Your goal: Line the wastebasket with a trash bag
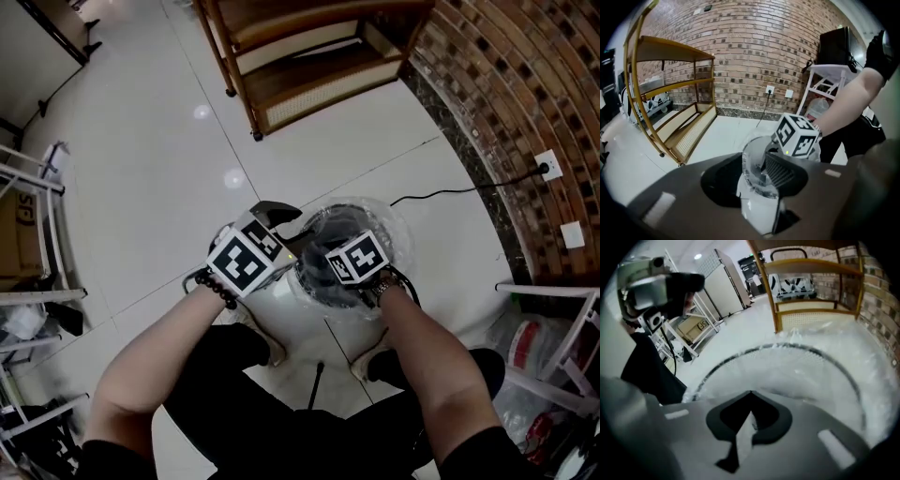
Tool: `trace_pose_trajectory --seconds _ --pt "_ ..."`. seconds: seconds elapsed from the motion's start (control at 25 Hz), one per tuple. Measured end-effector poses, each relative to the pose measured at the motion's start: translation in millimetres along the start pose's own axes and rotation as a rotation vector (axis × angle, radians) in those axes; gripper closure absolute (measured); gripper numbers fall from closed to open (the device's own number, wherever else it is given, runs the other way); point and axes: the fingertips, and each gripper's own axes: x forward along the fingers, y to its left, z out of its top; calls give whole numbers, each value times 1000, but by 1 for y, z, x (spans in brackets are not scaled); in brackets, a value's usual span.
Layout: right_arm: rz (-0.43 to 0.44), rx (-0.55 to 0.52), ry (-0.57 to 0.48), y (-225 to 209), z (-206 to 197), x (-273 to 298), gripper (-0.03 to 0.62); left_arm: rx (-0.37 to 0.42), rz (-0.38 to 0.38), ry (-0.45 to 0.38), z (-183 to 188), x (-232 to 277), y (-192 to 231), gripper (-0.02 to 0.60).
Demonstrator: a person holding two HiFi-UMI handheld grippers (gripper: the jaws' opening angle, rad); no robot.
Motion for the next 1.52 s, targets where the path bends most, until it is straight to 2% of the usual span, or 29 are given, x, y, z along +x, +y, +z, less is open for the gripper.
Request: trace_pose_trajectory --seconds 0.12,0.28,0.4,0.52,0.6,0.8,1.0,1.28,1.52 --pt "-25 -7 -65 8 5 -25 592 21 -8 34 -6 4 -22 425" --pt "-54 5 -217 11 25 -55 591 -20 8 9 -4 2 -41 426" --pt "-111 23 -319 11 21 -84 591 -68 -1 -8 -8 8 -67 432" --pt "-151 -7 -382 17 29 -110 591 -105 23 -32 -11 6 -76 459" --pt "-164 -39 -412 21 37 -122 592 -99 56 -46 -9 4 -73 485" --pt "-204 -145 -398 38 32 -144 592 -37 109 -68 -8 -1 -78 573" --pt "-253 -258 -333 56 12 -153 592 -14 98 -105 2 -2 -95 578" --pt "-272 -243 -385 71 2 -162 592 51 113 -109 -7 3 -114 578" --pt "-289 -247 -396 80 10 -162 592 37 154 -133 -6 -17 -99 578"
